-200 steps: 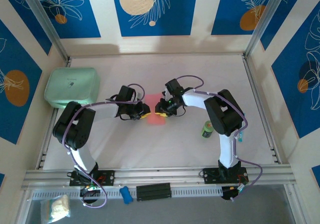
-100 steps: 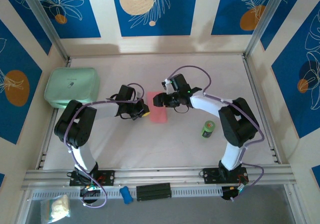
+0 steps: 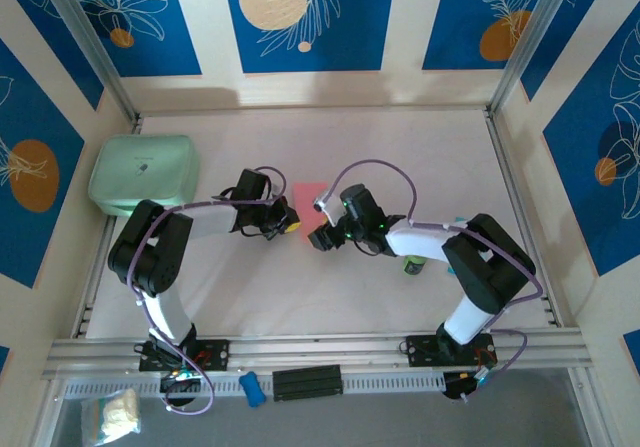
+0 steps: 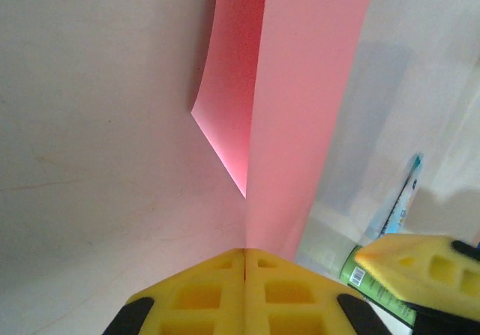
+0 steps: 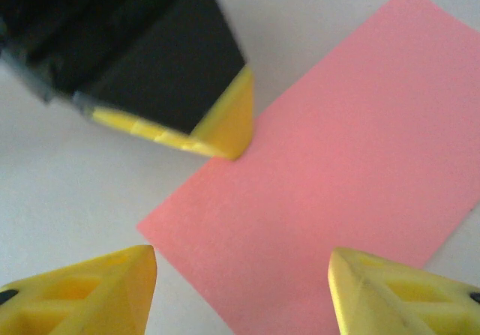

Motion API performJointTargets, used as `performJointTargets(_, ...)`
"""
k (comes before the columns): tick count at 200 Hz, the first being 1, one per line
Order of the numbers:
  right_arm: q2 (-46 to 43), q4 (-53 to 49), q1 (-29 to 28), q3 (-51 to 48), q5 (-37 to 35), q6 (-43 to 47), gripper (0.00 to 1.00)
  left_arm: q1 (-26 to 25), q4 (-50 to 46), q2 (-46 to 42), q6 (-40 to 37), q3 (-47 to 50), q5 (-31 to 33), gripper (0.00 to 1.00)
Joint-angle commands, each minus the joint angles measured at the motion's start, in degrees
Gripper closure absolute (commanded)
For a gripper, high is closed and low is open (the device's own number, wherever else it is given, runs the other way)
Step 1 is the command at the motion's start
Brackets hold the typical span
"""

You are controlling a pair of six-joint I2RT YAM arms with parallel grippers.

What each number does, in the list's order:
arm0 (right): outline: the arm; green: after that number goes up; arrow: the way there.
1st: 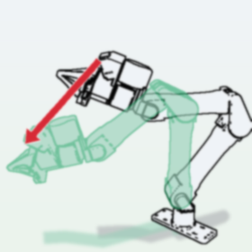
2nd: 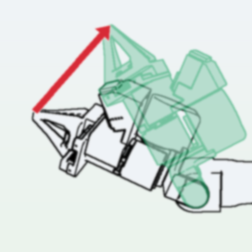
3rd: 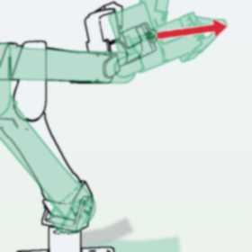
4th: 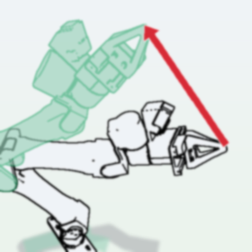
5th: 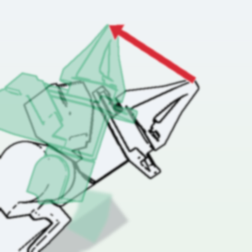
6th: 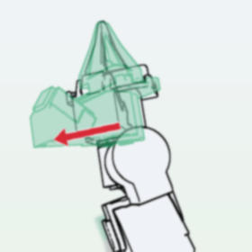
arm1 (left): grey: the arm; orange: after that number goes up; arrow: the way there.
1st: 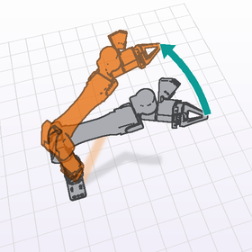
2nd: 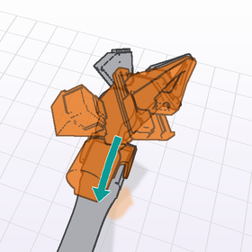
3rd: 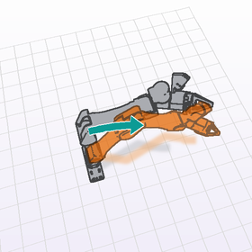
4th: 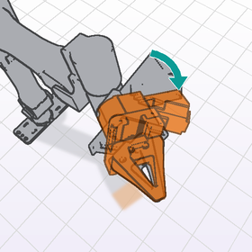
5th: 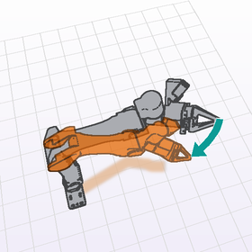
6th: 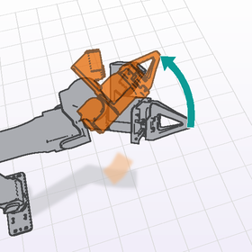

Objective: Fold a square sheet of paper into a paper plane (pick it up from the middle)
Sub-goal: Third fold the triangle at the center of the table.

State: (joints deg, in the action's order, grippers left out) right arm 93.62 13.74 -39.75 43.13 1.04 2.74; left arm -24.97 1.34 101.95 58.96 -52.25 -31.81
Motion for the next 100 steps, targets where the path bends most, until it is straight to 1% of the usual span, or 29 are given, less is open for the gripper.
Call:
performJointTargets(1, -0.56, 6.88, -2.34, -1.03, -3.95, 10.08, 0.36, -0.08, 0.77, -2.22, 1.22, -0.49, -1.58, 1.00)
performJointTargets(21, 1.53, 9.03, -4.75, -1.74, -7.99, 14.17, 0.34, -0.16, 0.70, -2.33, 1.63, -0.40, -1.50, 1.00)
performJointTargets(44, 4.01, 12.49, -6.98, -2.45, -11.41, 16.74, 0.34, -0.17, 0.76, -2.45, 1.86, -0.31, -1.48, 1.00)
performJointTargets(69, 6.42, 16.15, -8.64, -2.74, -15.08, 17.82, 0.34, -0.14, 0.42, -2.55, 1.87, -0.40, -1.35, 1.00)
performJointTargets(100, 8.34, 20.16, -9.08, -3.03, -18.86, 17.38, 0.35, -0.15, 0.13, -2.54, 1.91, -0.31, -1.16, 1.00)
